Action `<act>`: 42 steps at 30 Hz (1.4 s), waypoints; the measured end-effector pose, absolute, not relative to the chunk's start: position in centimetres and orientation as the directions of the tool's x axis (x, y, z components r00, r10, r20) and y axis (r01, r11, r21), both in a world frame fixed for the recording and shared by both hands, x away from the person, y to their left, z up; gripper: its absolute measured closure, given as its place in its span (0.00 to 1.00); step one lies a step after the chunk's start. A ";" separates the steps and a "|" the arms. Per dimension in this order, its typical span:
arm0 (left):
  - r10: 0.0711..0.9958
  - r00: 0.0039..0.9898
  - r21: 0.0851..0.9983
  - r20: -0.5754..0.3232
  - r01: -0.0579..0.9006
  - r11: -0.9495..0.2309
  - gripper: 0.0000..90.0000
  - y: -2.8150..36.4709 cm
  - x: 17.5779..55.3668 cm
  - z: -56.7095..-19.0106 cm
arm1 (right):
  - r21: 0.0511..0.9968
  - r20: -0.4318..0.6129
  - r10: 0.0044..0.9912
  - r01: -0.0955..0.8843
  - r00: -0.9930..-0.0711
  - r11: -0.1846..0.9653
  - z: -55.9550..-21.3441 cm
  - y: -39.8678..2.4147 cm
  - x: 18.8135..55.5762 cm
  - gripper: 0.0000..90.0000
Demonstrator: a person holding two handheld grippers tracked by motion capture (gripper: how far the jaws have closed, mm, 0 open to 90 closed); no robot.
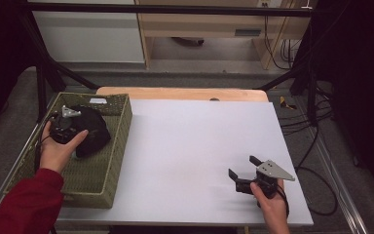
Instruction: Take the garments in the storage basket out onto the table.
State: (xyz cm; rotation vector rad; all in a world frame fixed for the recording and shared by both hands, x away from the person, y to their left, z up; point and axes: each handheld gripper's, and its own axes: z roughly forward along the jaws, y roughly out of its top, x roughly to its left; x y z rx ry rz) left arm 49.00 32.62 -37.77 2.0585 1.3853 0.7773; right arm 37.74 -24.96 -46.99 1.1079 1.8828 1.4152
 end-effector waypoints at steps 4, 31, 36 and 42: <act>0.941 0.300 0.698 0.159 0.640 -0.322 0.09 33.0 48.9 -38.2 | 0.949 0.059 0.851 0.294 -0.522 0.114 -47.0 -25.0 37.7 0.06; 0.945 0.264 0.610 0.193 0.722 -0.326 0.07 34.0 49.0 -41.2 | 0.946 0.065 0.844 0.301 -0.532 0.117 -47.0 -24.8 37.8 0.05; 0.947 0.251 0.597 0.201 0.735 -0.321 0.08 34.1 49.1 -41.6 | 0.946 0.063 0.843 0.300 -0.535 0.120 -47.1 -24.8 37.8 0.05; 0.953 0.230 0.592 0.200 0.746 -0.304 0.24 34.3 49.2 -41.7 | 0.946 0.066 0.842 0.303 -0.535 0.118 -47.1 -24.7 37.8 0.06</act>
